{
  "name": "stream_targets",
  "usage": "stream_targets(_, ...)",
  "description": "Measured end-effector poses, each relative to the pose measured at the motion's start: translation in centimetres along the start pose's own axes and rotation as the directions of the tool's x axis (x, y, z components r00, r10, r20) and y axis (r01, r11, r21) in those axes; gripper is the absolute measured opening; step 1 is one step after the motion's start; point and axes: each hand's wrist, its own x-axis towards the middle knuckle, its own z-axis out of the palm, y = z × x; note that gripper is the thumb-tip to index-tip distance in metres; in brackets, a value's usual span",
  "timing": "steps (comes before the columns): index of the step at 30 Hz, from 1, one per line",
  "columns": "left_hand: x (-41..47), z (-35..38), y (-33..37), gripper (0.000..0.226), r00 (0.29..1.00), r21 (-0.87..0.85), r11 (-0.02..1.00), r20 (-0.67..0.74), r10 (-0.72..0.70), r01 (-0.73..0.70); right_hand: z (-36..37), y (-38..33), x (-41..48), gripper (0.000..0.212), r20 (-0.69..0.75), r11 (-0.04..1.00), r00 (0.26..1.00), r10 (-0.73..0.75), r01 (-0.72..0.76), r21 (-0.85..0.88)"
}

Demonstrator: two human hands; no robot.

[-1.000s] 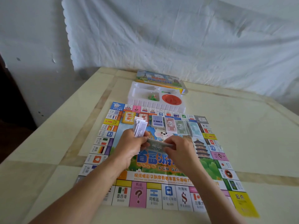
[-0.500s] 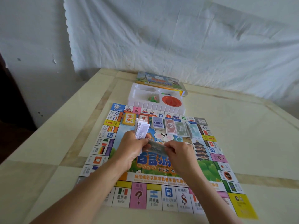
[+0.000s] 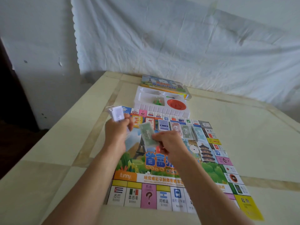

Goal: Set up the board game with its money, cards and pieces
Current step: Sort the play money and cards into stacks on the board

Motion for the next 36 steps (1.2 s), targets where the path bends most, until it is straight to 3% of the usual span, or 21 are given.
stream_targets(2, 1.0, -0.7, 0.2, 0.02, 0.997, -0.085, 0.996, -0.072, -0.01, 0.004, 2.1, -0.2, 0.6, 0.01, -0.009, 0.989, 0.994, 0.11, -0.109, 0.101)
stream_targets(5, 2.1, -1.4, -0.3, 0.025, 0.994, -0.03, 0.999, -0.103, -0.021, 0.018, 4.8, -0.2, 1.8, 0.01, -0.088, 0.988, 0.987, 0.131, -0.123, 0.097)
stream_targets(9, 3.3, -1.7, -1.1, 0.027, 0.996, 0.031, 0.996, -0.043, -0.084, 0.085, 6.6, -0.2, 2.5, 0.003, -0.183, 0.992, 0.98, 0.074, -0.092, -0.087)
stream_targets(13, 3.5, -1.4, -1.7, 0.023, 0.998, 0.206, 0.977, 0.014, -0.057, 0.053, 7.4, -0.2, 1.9, 0.019, -0.228, 0.953, 0.974, -0.017, -0.053, -0.297)
stream_targets(19, 3.5, -1.5, -2.2, 0.023, 0.994, 0.375, 0.927, 0.097, -0.046, 0.007, 8.0, -0.3, 1.1, 0.036, -0.215, 0.839, 0.968, -0.134, -0.005, -0.544)
stream_targets(27, 3.9, -1.6, -2.2, 0.022, 0.986, 0.41, 0.912, 0.131, -0.1, 0.038, 8.2, -0.9, 1.0, 0.028, -0.128, 0.66, 0.972, -0.196, 0.034, -0.751)
stream_targets(32, 3.5, -1.5, -2.0, 0.019, 0.986, 0.389, 0.921, 0.147, -0.085, 0.021, 8.0, -0.9, 1.1, 0.032, -0.02, 0.426, 0.967, -0.255, 0.094, -0.9)
stream_targets(34, 3.1, -1.4, -1.6, 0.022, 0.985, 0.317, 0.948, 0.154, -0.075, 0.023, 7.5, -0.8, 1.1, 0.029, -0.009, 0.412, 0.962, -0.272, 0.108, -0.905)
stream_targets(36, 2.6, -1.2, -1.1, 0.022, 0.962, 0.126, 0.983, 0.224, -0.158, 0.132, 6.3, -0.8, 0.9, 0.021, -0.024, 0.493, 0.939, -0.344, 0.159, -0.855)
